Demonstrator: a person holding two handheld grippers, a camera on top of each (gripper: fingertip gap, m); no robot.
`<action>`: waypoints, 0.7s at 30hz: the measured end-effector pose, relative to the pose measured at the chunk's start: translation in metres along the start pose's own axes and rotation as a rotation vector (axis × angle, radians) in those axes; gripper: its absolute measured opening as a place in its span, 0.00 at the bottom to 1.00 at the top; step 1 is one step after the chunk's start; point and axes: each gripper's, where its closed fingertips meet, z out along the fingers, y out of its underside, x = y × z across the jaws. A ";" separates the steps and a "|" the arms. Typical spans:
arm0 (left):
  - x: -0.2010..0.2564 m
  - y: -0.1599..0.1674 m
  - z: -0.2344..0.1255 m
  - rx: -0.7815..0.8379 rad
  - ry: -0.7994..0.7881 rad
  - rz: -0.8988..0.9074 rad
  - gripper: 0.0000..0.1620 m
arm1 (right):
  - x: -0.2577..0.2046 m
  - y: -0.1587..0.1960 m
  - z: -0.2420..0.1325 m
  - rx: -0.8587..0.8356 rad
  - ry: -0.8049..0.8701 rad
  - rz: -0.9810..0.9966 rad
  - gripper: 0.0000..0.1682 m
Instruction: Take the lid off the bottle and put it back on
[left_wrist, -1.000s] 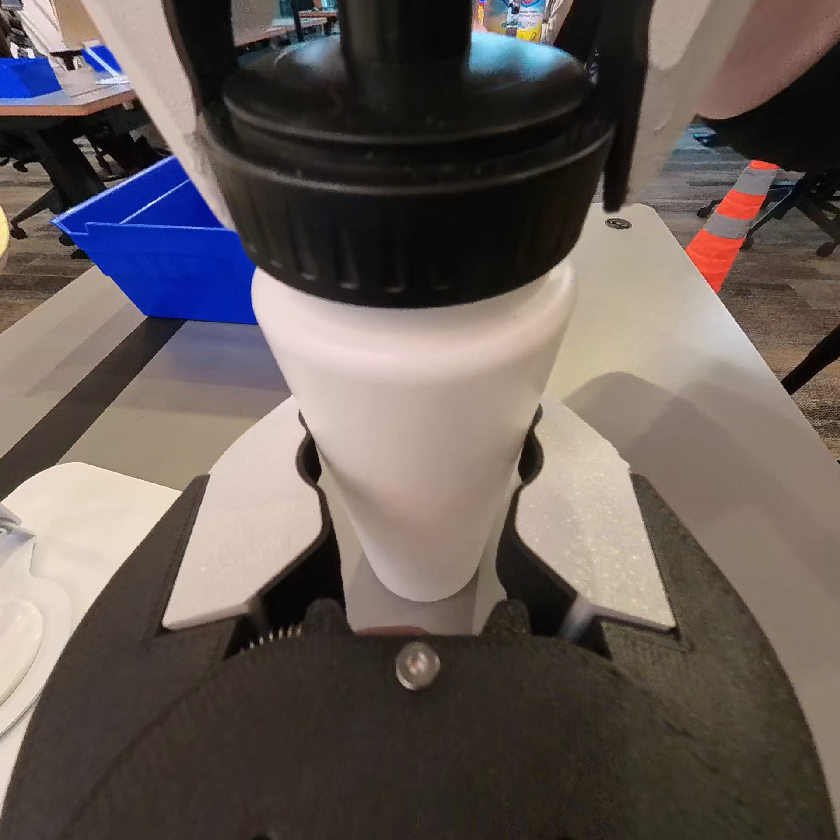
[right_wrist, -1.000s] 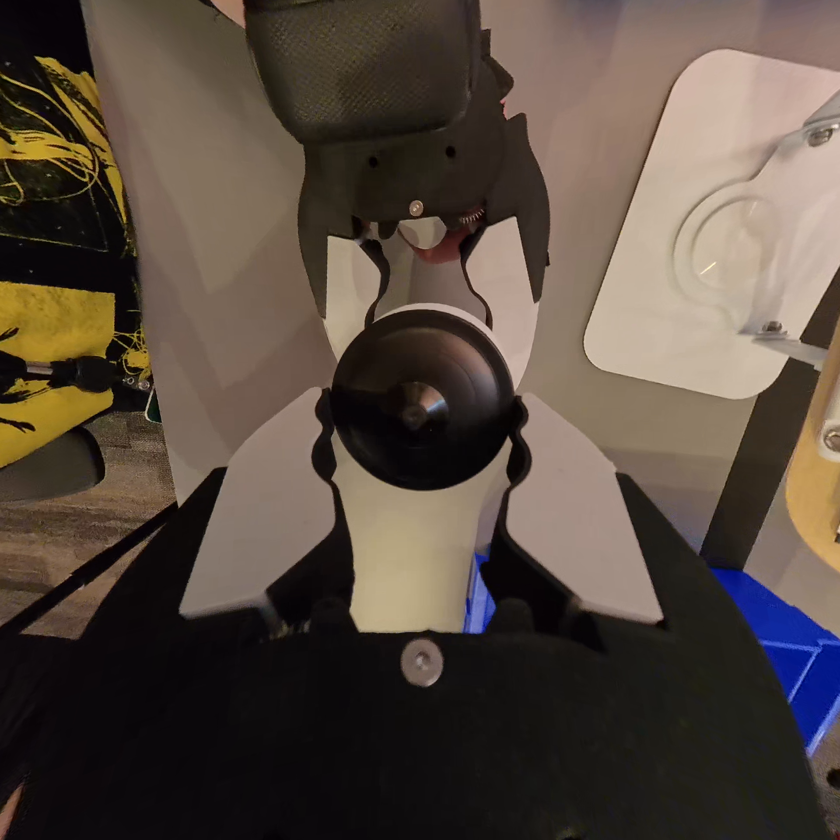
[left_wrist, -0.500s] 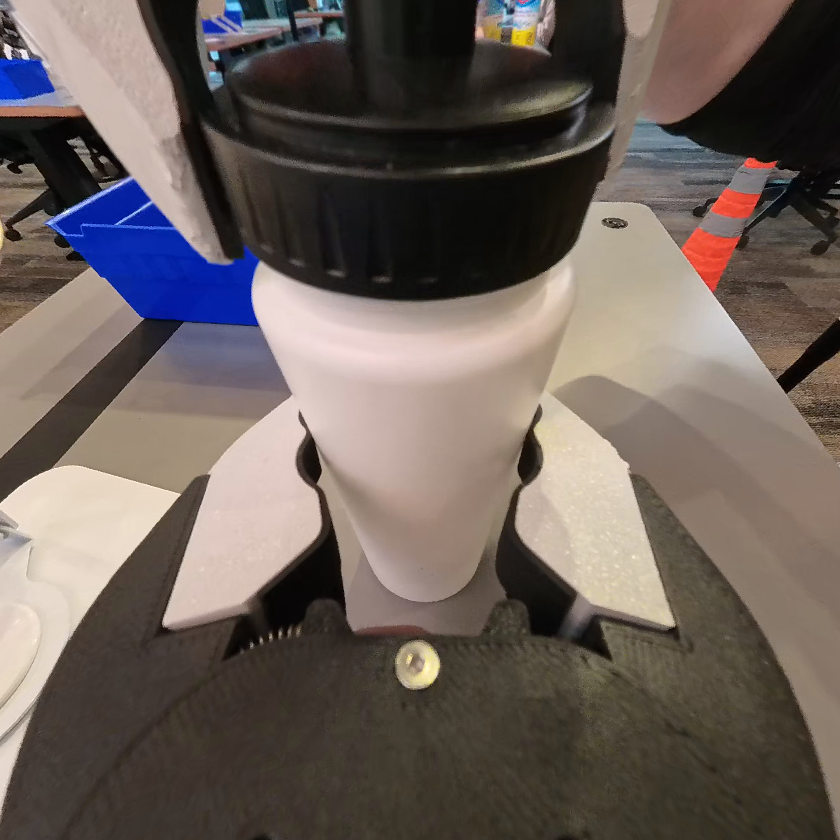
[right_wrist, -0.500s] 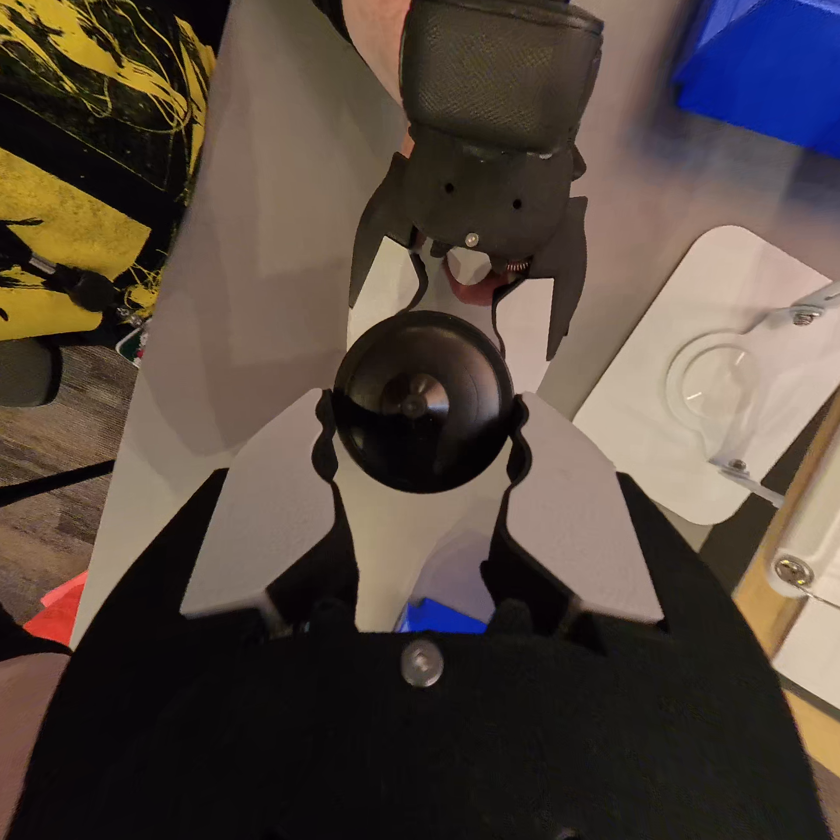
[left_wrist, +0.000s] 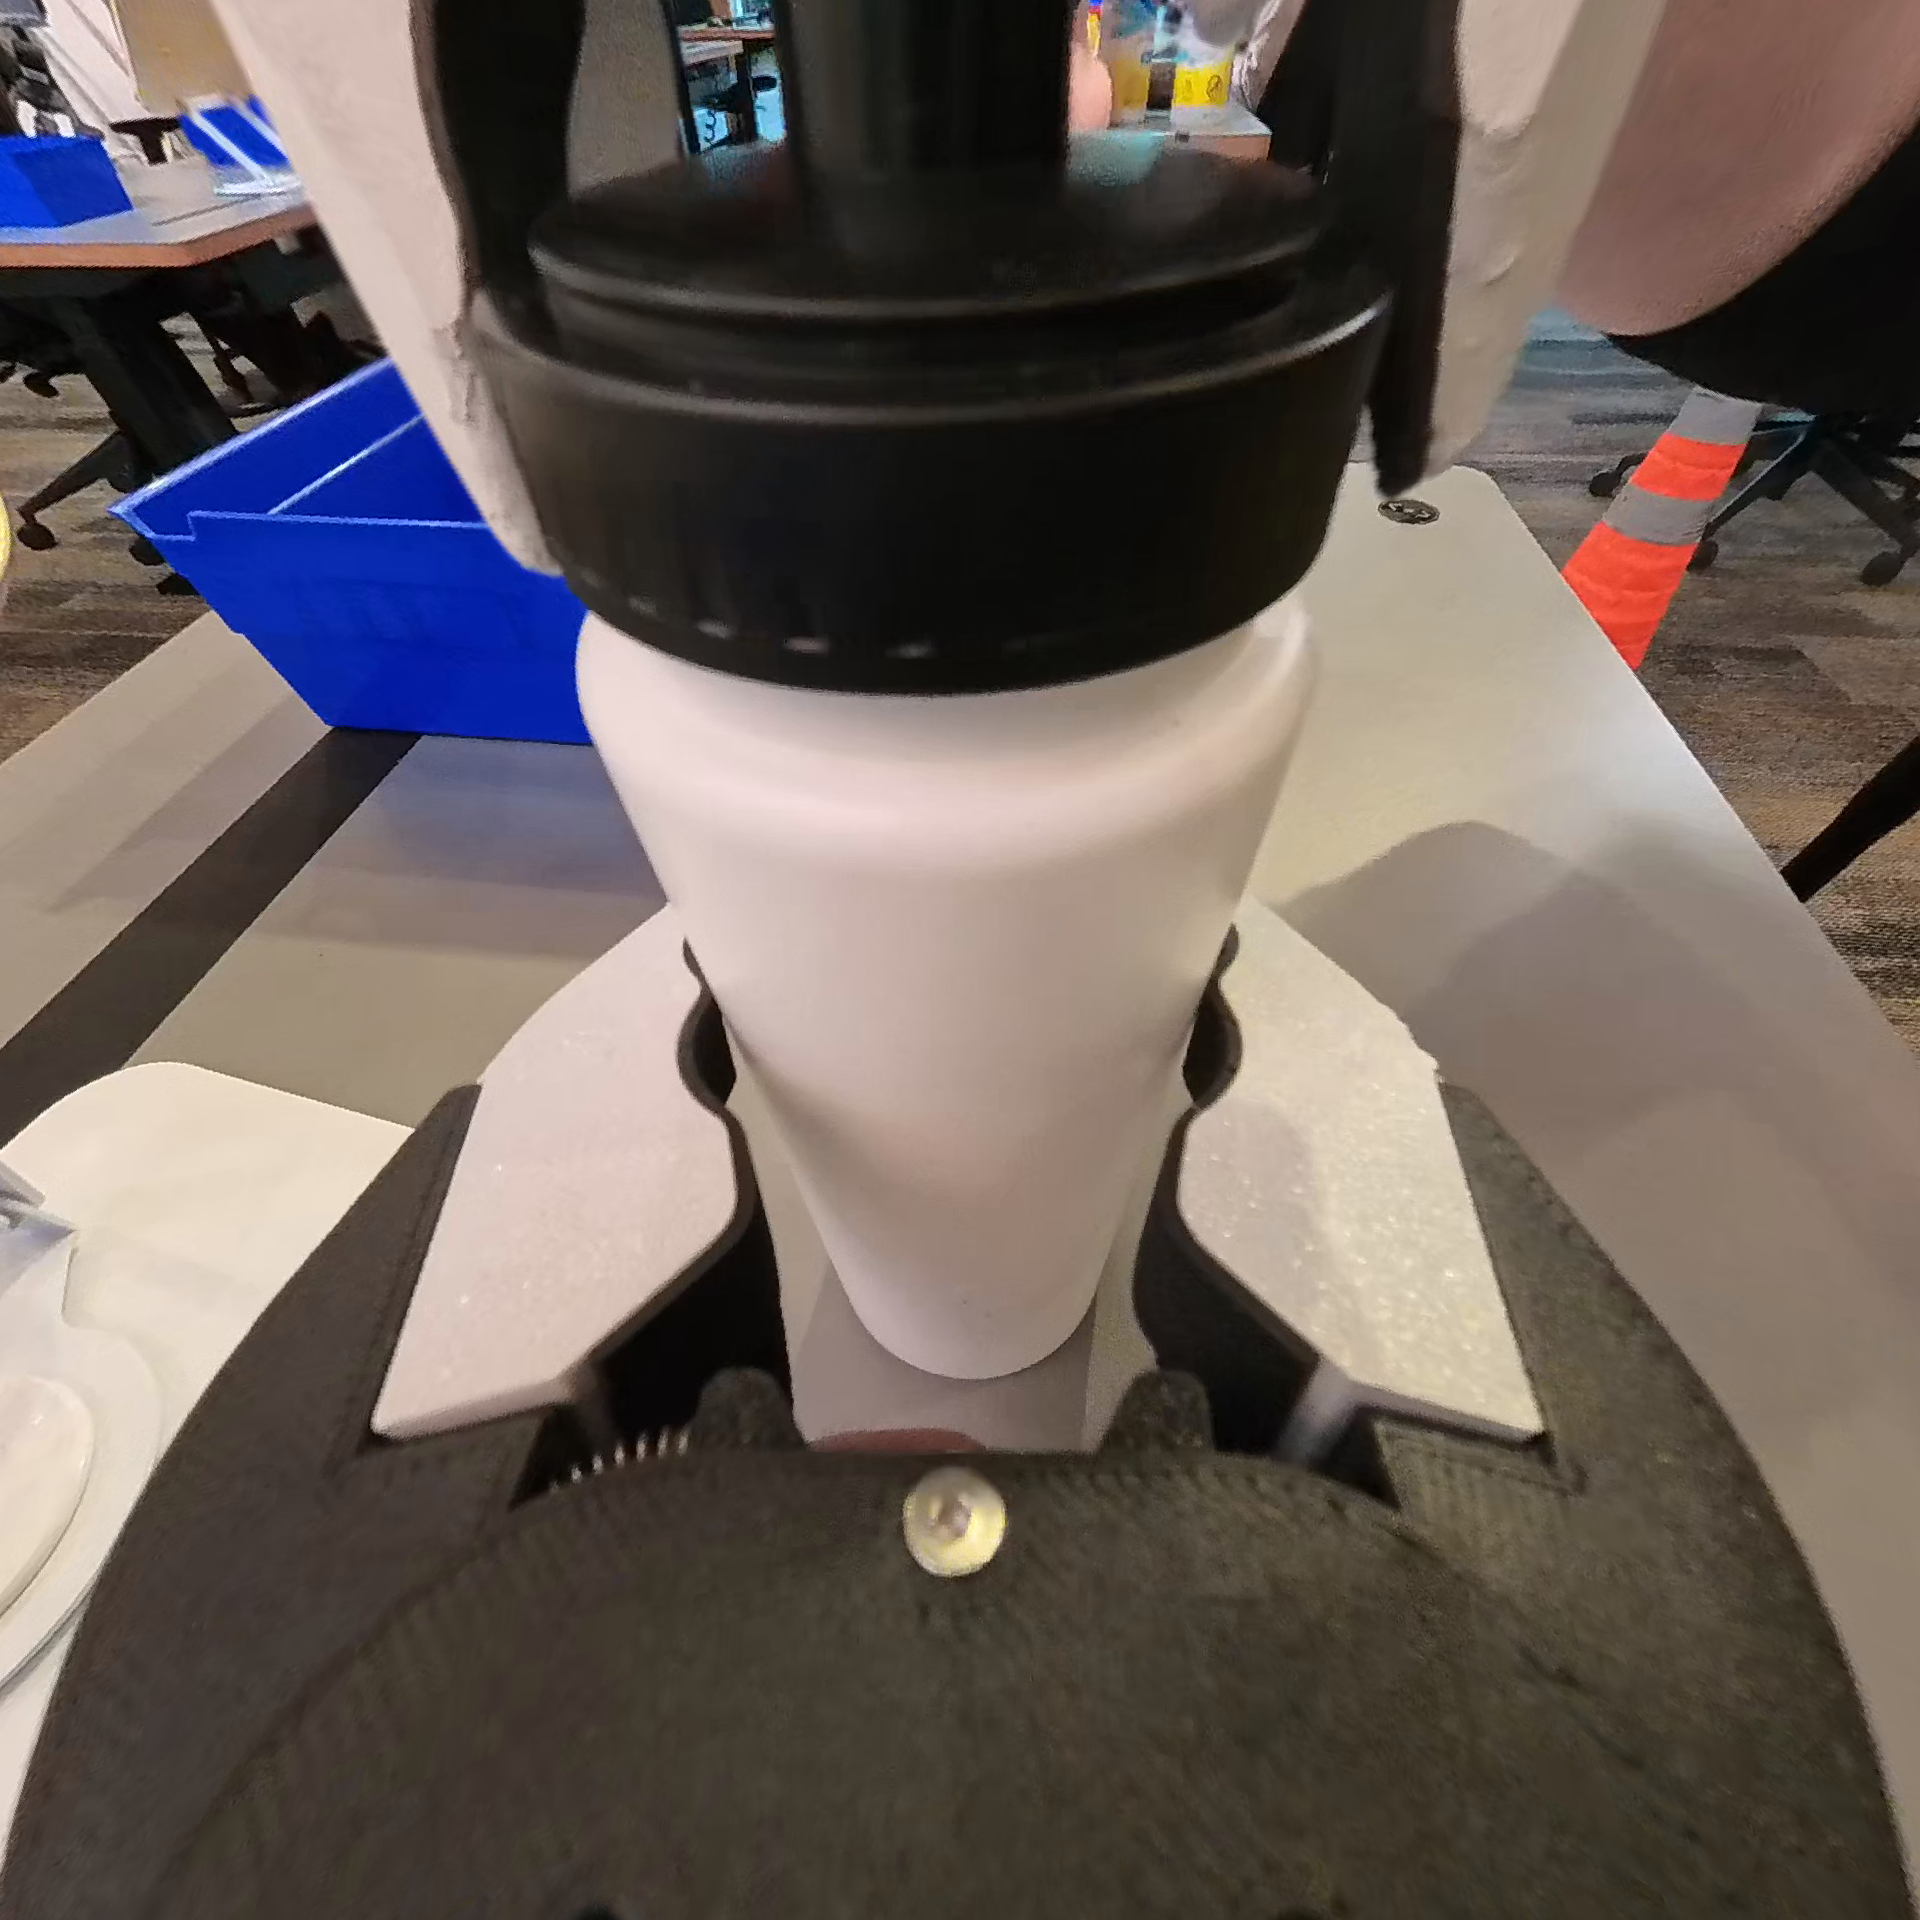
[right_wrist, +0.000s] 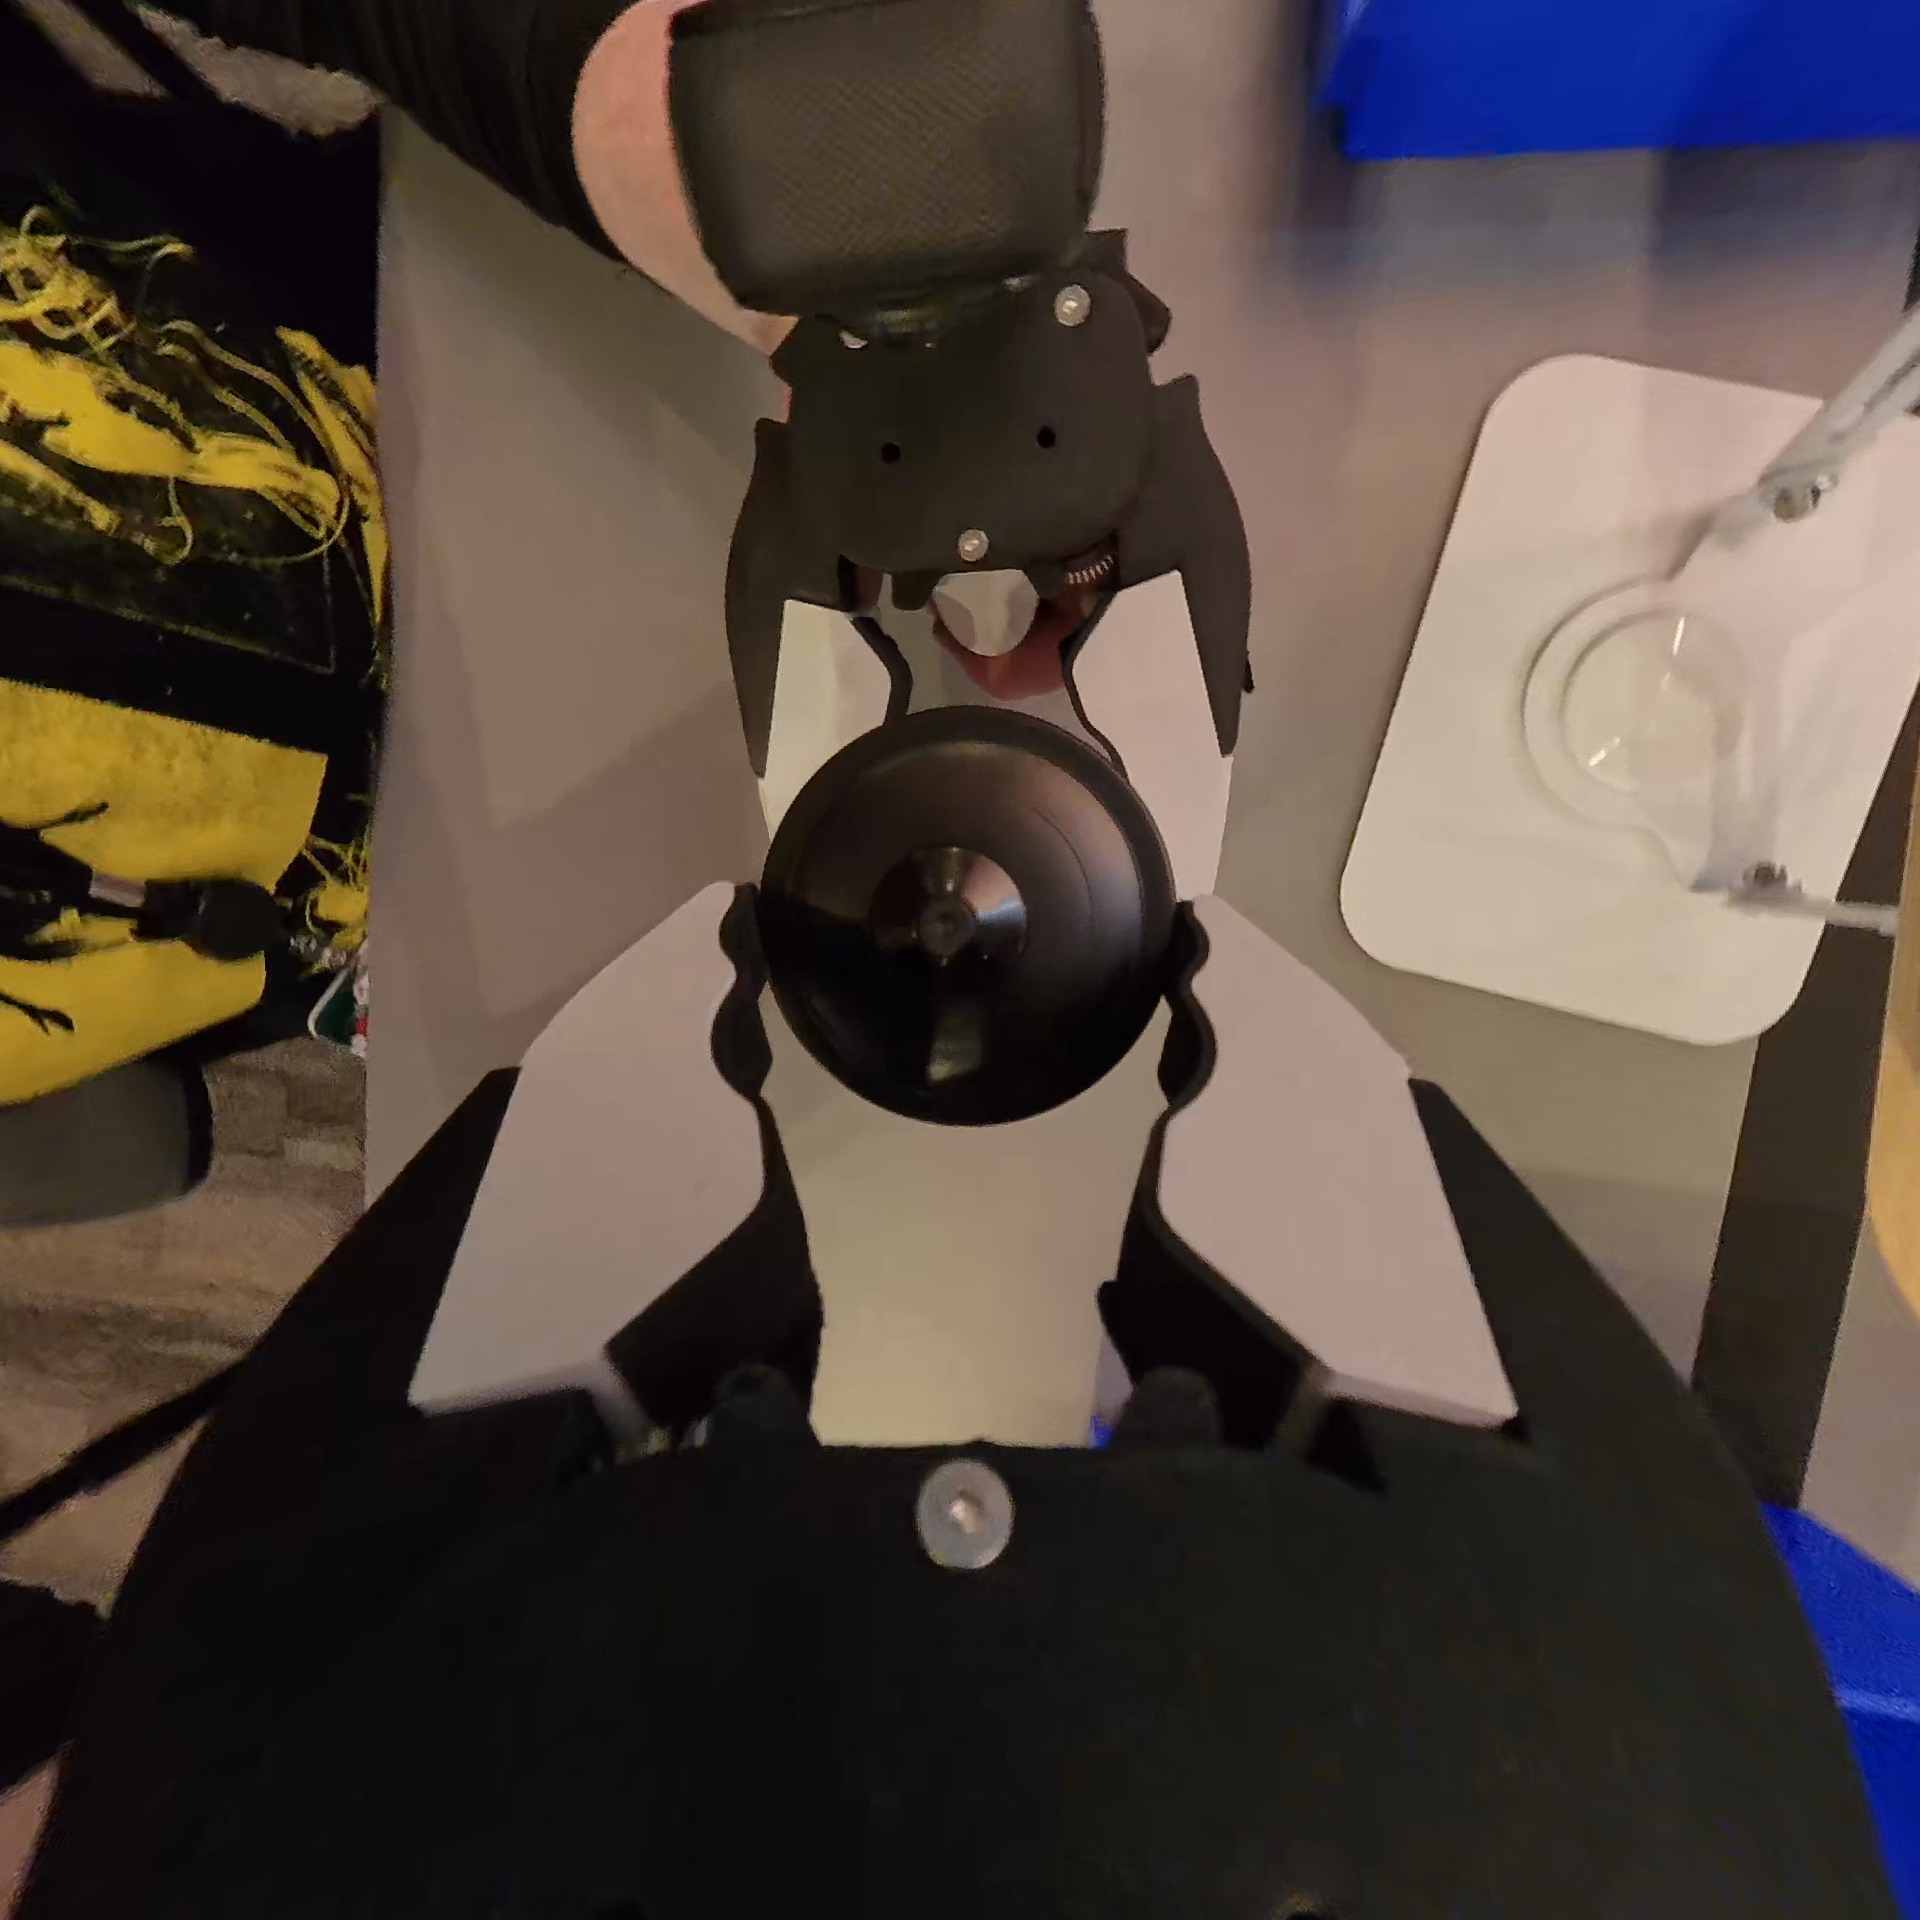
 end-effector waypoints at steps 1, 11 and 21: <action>0.000 0.000 0.000 0.000 0.000 0.000 0.53 | 0.000 0.000 0.000 -0.004 0.020 0.039 0.45; 0.000 0.000 0.000 0.001 0.001 0.002 0.53 | 0.006 0.004 -0.007 -0.074 0.107 0.012 0.55; -0.001 0.000 0.000 0.002 -0.003 -0.003 0.53 | 0.003 -0.001 -0.004 -0.122 0.117 0.121 0.43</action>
